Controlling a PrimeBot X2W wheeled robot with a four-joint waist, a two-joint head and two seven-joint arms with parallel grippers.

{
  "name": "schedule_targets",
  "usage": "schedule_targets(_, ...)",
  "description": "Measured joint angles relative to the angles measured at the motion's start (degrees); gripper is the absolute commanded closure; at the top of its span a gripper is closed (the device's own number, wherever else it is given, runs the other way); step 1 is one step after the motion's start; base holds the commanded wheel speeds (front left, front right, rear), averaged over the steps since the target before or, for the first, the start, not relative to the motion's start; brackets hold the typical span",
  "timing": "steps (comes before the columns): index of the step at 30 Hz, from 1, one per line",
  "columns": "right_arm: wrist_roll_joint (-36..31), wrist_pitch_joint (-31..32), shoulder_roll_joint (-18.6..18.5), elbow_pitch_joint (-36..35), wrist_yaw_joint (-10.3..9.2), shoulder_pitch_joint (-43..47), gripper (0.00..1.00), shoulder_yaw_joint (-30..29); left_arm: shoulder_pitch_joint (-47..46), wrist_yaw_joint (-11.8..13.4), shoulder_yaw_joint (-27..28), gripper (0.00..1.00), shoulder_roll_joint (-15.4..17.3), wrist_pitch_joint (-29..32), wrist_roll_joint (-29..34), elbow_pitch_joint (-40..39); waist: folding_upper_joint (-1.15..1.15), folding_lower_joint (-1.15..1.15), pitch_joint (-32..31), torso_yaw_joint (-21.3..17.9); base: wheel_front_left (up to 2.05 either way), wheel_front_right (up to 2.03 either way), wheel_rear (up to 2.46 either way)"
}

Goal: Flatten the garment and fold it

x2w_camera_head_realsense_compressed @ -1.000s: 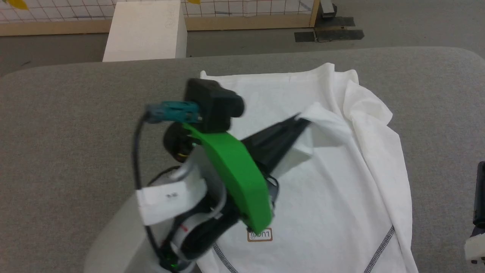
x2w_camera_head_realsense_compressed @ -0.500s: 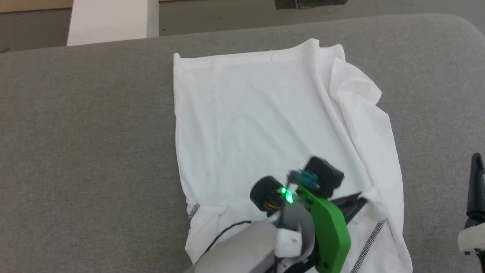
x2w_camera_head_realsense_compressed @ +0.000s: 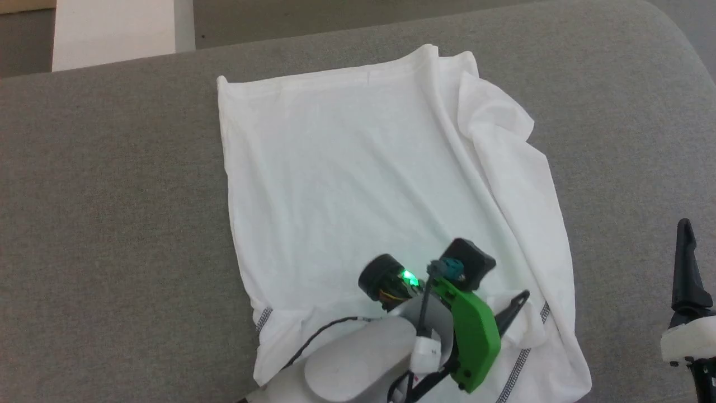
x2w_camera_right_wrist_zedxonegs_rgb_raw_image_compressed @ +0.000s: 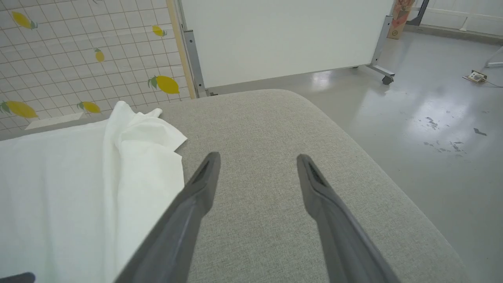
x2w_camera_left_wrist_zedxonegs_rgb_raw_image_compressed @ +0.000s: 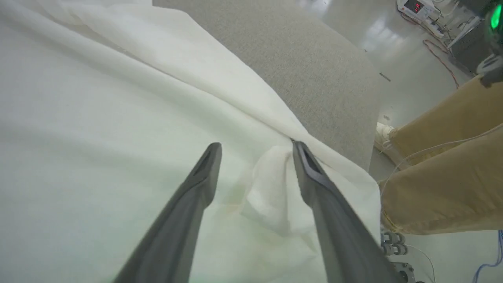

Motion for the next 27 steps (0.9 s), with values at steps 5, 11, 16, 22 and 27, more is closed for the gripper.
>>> schedule_targets(5, -0.6, 1.91, 0.0, -1.93, 0.0, 1.26, 0.0, 0.2, -0.49, 7.42, 15.91, 0.0, 8.94, -14.99, -5.3, -12.58, 0.0, 0.0, -4.01, 1.14, 0.0, 0.0, 0.0)
schedule_targets(11, -0.81, 2.83, -0.01, -3.0, 0.0, 3.45, 0.0, -0.48, 14.06, 19.08, 29.28, 0.0, 28.6, -20.82, -4.81, -28.61, 0.0, 0.0, -6.41, 2.71, 0.0, 0.0, 0.0)
schedule_targets(16, -0.65, 3.35, 0.01, -3.37, 0.0, 4.93, 0.0, -0.42, 26.05, 24.72, 37.65, 0.0, 32.9, -22.24, -3.03, -36.98, 0.0, 0.0, -7.64, 4.97, 0.0, 0.0, 0.0)
schedule_targets(22, 0.59, 3.32, 0.01, -3.0, 0.0, 5.8, 0.0, 0.07, 37.15, 25.94, 45.28, 0.0, 28.27, -22.49, 6.8, -42.1, 0.0, 0.0, -8.44, 7.83, 0.0, 0.0, 0.0)
schedule_targets(27, 1.66, 2.41, 0.01, -1.41, 0.0, 6.02, 0.0, 0.12, 44.92, 23.42, 49.9, 0.0, 20.96, -22.5, 12.73, -41.59, 0.0, 0.0, -8.47, 9.52, 0.0, 0.0, 0.0)
